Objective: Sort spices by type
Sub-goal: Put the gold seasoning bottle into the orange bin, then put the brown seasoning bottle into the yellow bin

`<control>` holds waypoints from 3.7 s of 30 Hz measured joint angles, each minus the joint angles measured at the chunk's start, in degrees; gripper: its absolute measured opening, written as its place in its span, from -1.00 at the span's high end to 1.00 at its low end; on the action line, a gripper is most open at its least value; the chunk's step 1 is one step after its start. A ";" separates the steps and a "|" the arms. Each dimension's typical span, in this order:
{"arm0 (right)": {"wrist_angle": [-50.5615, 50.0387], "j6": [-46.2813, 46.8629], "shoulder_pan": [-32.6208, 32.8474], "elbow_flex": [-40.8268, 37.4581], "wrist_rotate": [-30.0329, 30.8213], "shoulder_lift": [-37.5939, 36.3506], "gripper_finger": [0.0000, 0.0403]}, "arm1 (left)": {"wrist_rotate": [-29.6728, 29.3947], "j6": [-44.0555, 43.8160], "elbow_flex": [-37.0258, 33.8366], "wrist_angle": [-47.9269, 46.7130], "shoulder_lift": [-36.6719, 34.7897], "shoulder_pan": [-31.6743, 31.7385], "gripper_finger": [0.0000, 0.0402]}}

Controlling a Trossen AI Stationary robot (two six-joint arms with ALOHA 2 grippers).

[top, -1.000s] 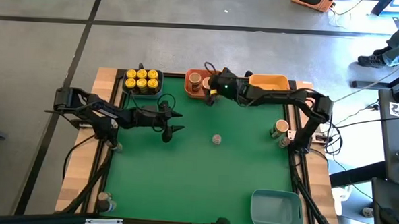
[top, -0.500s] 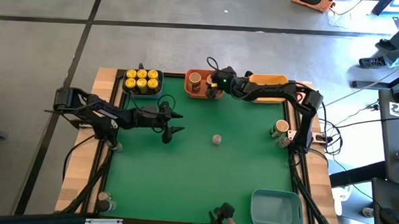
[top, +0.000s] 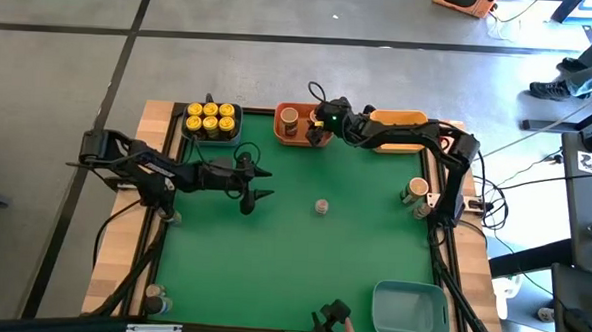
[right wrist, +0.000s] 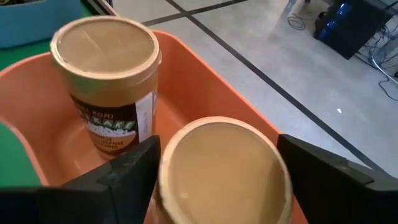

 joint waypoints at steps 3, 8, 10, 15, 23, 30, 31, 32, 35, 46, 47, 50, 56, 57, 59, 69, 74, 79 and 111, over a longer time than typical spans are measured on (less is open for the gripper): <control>-0.78 -0.32 0.00 0.02 -0.02 0.00 -0.63 | 0.00 0.38 0.00 -0.03 0.00 -0.34 -0.39; -3.40 -0.66 0.80 0.02 0.02 -3.05 -0.65 | 0.02 0.21 0.00 -0.01 0.00 -0.49 -0.39; -5.80 -1.94 1.74 0.02 1.38 -5.87 -0.65 | 0.02 0.15 0.00 -0.05 0.00 -0.53 -0.39; -14.45 -3.27 5.79 0.04 3.65 -13.74 -0.66 | 0.03 -0.23 0.00 0.01 0.00 -0.53 -0.39; -32.06 2.92 16.61 0.07 -0.15 -23.93 -0.66 | 0.02 0.12 0.00 -0.01 0.00 -0.77 -0.39; -45.58 10.74 29.31 -0.57 -5.07 -25.40 -0.66 | 0.94 2.32 0.97 0.03 0.02 -3.23 -0.39; -45.48 11.61 31.12 -1.49 -4.54 -25.40 -0.66 | 0.94 1.79 1.51 0.07 0.02 -3.55 -0.39; -45.15 12.12 32.67 -2.59 -3.90 -25.40 -0.66 | 0.94 1.21 2.12 0.08 0.02 -3.84 -0.39; -42.89 14.04 36.42 -6.41 0.36 -25.27 -0.66 | 0.94 -0.20 3.47 0.06 0.02 -4.92 -0.39; -17.93 17.79 38.26 -21.95 3.01 -25.28 -0.66 | 0.92 -0.34 4.33 -0.79 0.02 -7.27 -0.39; -15.57 17.80 38.27 -22.88 2.97 -25.27 -0.66 | 0.92 -0.17 4.33 -0.80 0.02 -7.29 -0.39; -11.57 18.55 38.25 -25.28 2.98 -25.29 -0.66 | 0.92 -0.21 4.33 -0.79 0.02 -7.29 -0.39; -5.32 19.17 38.25 -27.76 4.06 -22.01 -0.66 | 0.90 -0.25 4.33 -0.80 0.02 -7.29 -0.39; -4.51 19.20 38.25 -27.76 4.09 -21.20 -0.66 | 0.90 -0.27 4.33 -0.93 0.02 -7.29 -0.39; -2.36 19.09 38.25 -27.75 4.06 -19.43 -0.66 | 0.90 -0.27 4.33 -0.99 0.02 -7.29 -0.39; 0.41 18.83 37.83 -27.74 6.33 -15.19 -0.47 | 0.59 -0.23 4.33 -1.68 0.02 -7.27 -0.39; 0.52 18.61 37.14 -27.71 5.59 -15.21 -0.09 | 0.39 -0.21 4.33 -1.99 0.02 -7.22 -0.39; 0.57 18.06 36.65 -27.71 5.53 -15.21 0.11 | 0.39 -0.21 4.33 -2.04 0.02 -7.22 -0.39; -26.34 19.24 11.70 -21.70 24.68 -36.00 0.08 | 0.42 -1.01 4.31 -2.23 0.02 -7.22 -0.39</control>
